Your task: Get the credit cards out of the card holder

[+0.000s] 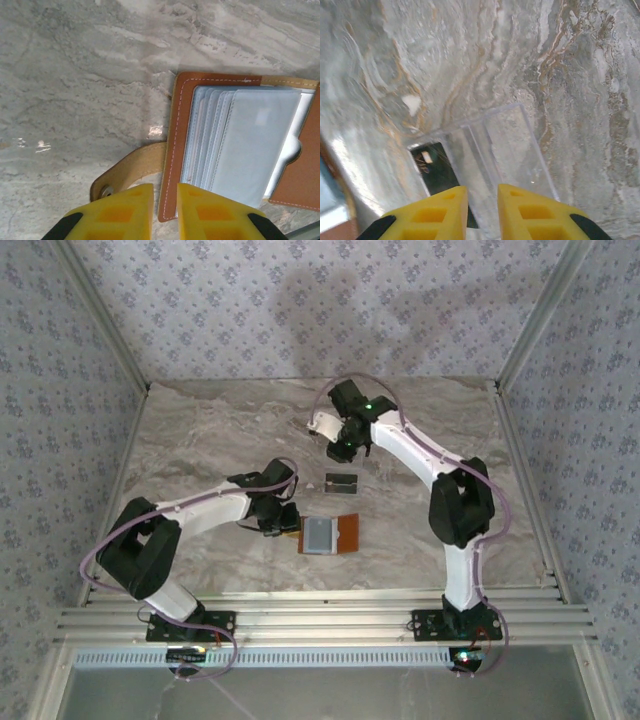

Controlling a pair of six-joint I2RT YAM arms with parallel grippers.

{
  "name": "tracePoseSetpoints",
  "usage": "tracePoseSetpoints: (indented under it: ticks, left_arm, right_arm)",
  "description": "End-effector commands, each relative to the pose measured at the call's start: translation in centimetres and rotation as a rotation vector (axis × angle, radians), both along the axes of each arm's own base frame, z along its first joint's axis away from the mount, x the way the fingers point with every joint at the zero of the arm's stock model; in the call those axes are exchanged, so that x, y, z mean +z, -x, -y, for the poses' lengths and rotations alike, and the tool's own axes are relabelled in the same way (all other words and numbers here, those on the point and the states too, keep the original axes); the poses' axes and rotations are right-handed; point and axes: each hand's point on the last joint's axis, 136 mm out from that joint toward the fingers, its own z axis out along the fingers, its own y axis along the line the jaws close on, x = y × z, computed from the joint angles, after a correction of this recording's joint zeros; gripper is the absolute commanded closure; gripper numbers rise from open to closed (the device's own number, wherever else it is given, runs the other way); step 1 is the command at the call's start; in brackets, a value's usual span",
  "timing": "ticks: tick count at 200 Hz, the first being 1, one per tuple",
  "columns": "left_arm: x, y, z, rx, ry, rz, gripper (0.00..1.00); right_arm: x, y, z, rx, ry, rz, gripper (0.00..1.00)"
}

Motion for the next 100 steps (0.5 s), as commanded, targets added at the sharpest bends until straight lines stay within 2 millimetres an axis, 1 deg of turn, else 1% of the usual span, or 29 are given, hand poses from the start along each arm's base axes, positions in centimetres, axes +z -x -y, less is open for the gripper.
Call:
tracePoseSetpoints:
  ticks: [1, 35, 57, 70, 78, 90, 100]
  left_arm:
    - [0.6, -0.8, 1.4, -0.021, 0.055, 0.008, 0.8]
    - [0.0, -1.2, 1.3, -0.023, 0.052, -0.003, 0.82]
    - [-0.4, -1.2, 1.3, -0.026, 0.059, -0.013, 0.83]
    - [-0.7, -1.3, 1.3, -0.026, 0.061, -0.022, 0.83]
    - [-0.9, -1.3, 1.3, -0.025, 0.064, -0.025, 0.84]
    - [-1.2, -1.4, 1.2, -0.023, 0.065, -0.033, 0.84]
    - [-1.4, -1.5, 1.0, -0.02, 0.066, -0.038, 0.85]
  right_arm:
    - [1.0, 1.8, -1.2, -0.263, -0.215, -0.155, 0.75]
    - [0.5, 4.5, -1.2, -0.539, -0.427, -0.35, 0.81]
    - [0.3, 6.3, -1.7, -0.673, -0.576, -0.5, 0.81]
    - [-0.5, 7.4, -1.3, -0.764, -0.593, -0.574, 0.82]
    - [-0.9, 8.3, -1.5, -0.801, -0.598, -0.63, 0.83]
    - [-1.2, 9.6, -2.2, -0.788, -0.603, -0.694, 0.85]
    - [-1.5, 10.6, -2.7, -0.774, -0.585, -0.708, 0.85]
